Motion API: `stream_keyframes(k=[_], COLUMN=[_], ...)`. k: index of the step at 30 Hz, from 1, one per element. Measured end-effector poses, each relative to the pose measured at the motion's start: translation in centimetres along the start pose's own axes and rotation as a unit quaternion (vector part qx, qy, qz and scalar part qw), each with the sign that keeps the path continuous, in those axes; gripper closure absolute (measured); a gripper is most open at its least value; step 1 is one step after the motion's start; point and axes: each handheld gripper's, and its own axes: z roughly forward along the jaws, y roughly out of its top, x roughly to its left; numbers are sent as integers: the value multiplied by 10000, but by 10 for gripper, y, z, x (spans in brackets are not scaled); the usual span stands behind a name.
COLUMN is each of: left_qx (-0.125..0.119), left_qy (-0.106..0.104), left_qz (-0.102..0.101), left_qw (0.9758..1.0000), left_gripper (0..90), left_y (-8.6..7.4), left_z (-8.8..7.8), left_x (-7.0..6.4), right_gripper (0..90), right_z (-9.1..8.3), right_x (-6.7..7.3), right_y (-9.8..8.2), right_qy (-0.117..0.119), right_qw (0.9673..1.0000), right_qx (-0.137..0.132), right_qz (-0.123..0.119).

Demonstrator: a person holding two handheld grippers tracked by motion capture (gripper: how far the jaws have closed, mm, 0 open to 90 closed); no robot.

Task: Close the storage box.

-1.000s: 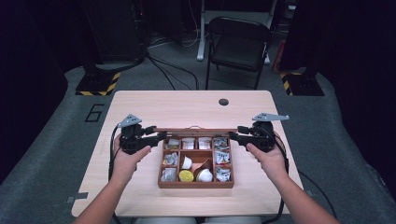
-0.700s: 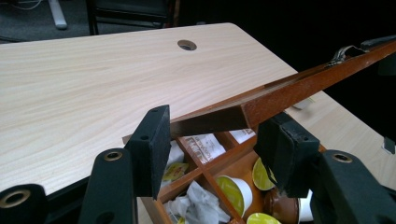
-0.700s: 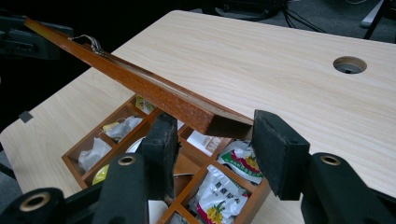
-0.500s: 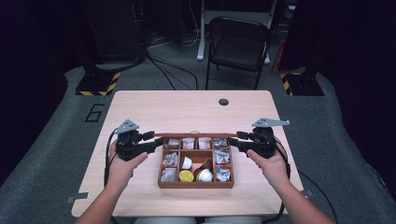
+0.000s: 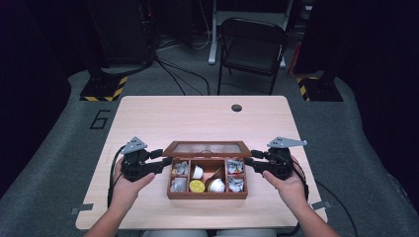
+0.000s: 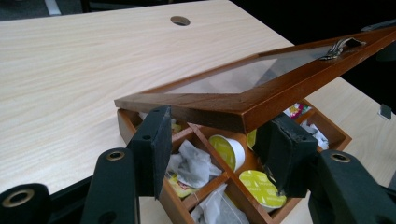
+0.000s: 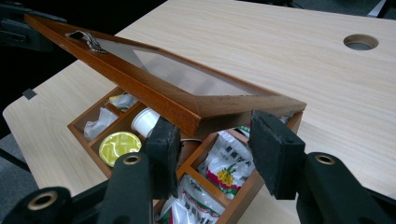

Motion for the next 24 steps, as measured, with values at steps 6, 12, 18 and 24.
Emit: stream_keyframes(k=[6,12,18,24], left_qx=[-66,-20,109,128], left_qy=[20,43,34,43], left_qz=[-33,-21,2,8], left_qw=[10000,10000,9999,9999], left_gripper=[465,466,469,467], left_y=[-9,-20,-33,-43], left_z=[-1,0,1,2], left_x=[-3,-6,-9,-10], right_gripper=[535,534,534,534], right_z=[-2,-3,-4,-3], right_x=[1,2,4,4], right_y=[-11,-24,-37,-48], right_qy=[42,38,60,98], right_qw=[10000,10000,10000,9999], right_qx=[-31,-30,11,26], right_qz=[69,66,2,72])
